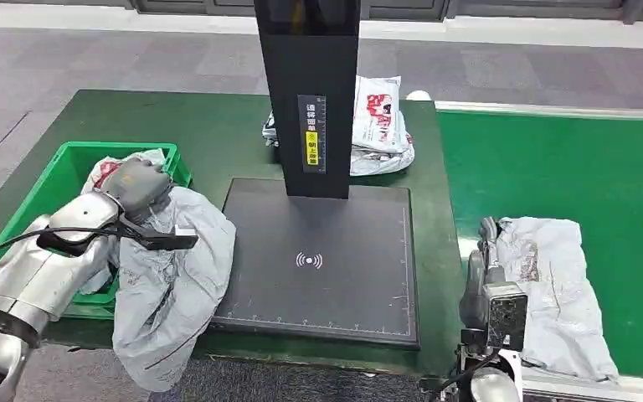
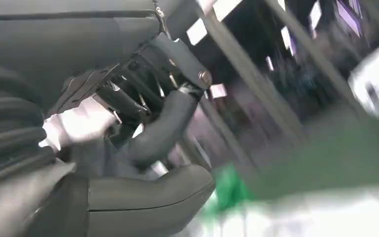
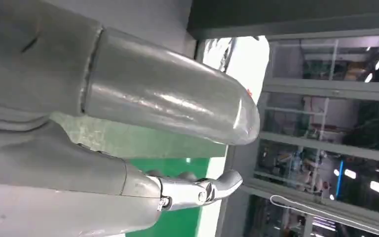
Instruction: Moved the parcel from conveyor to table for the left to box.
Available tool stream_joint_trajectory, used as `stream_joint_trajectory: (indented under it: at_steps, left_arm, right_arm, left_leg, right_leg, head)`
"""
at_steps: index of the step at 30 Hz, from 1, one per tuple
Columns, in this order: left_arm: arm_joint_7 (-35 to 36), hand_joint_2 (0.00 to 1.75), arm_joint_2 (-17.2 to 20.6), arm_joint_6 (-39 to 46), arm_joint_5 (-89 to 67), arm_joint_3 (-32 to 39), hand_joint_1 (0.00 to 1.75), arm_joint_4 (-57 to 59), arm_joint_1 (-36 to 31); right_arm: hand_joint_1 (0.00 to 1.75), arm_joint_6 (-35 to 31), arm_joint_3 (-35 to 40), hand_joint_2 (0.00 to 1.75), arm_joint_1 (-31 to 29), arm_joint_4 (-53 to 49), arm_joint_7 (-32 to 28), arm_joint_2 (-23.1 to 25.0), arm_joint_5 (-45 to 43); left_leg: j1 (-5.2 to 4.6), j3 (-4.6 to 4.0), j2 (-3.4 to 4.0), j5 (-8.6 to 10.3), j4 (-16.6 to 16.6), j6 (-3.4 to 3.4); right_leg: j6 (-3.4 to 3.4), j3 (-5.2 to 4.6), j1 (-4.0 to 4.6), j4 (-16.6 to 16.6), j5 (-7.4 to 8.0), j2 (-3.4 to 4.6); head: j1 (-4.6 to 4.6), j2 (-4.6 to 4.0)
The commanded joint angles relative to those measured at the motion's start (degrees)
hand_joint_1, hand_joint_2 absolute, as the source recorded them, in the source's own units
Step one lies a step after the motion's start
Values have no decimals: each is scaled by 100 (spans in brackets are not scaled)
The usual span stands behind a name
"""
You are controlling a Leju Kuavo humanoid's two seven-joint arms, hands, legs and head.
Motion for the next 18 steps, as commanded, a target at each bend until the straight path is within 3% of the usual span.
stream_joint_trajectory:
  at_steps: [1, 4, 6, 7, 8, 9, 12, 18]
  left_arm:
    - [-1474, 175, 1034, -762, 346, -1395, 0, -75, -3048]
    - [-1340, 175, 458, -1157, 626, -1613, 0, 509, -4256]
    - [-983, 175, 191, -1004, 779, -1534, 0, 669, -4483]
    - [-822, 175, 121, -908, 803, -1495, 0, 676, -4532]
    - [-822, 175, 121, -908, 803, -1495, 0, 676, -4532]
    - [-822, 175, 121, -908, 803, -1495, 0, 676, -4532]
    - [-724, 175, 228, -806, 706, -1528, 0, 616, -4625]
    - [-279, 175, -33, -608, 50, -1577, 0, 1378, -5094]
  right_arm:
    - [0, 36, 26, 0, -1046, 1277, -71, -171, -188]
    - [0, 42, -50, 0, -1014, 1136, -72, -71, -192]
    - [0, 99, -39, 0, -980, 1034, -14, -27, -157]
    - [0, 113, -27, 0, -966, 1007, 3, -18, -145]
    - [0, 113, -27, 0, -966, 1007, 3, -18, -145]
    - [0, 113, -27, 0, -966, 1007, 3, -18, -145]
    - [0, 125, -34, 0, -991, 1050, 5, -27, -142]
    - [0, 165, -83, 0, -989, 990, 17, 1, -122]
  left_leg:
    - [26, -40, -26, 1, 37, 3]
    - [44, -57, -32, 9, 46, -10]
    - [51, -79, -85, 20, 63, -6]
    - [46, -68, -70, 21, 49, -9]
    - [47, -74, -97, 19, 61, -9]
    - [57, -79, -59, 42, 39, -15]
    - [43, -69, -43, 45, 12, -17]
    - [46, -83, -32, 45, 26, -24]
  right_leg:
    - [2, -19, 26, 13, 4, -15]
    - [-11, -29, 45, 18, 14, -21]
    - [-11, -34, 47, 25, 14, -68]
    - [-15, -32, 40, 18, 20, -56]
    - [-14, -34, 44, 25, 11, -80]
    - [-18, -42, 50, 1, 29, -54]
    - [-14, -41, 38, -17, 49, -28]
    - [-21, -60, 37, -1, 50, -25]
  head:
    - [0, 0]
    - [2, 0]
    - [0, 0]
    - [-7, 0]
    - [2, 0]
    - [0, 0]
    - [-4, 0]
    - [-2, 0]
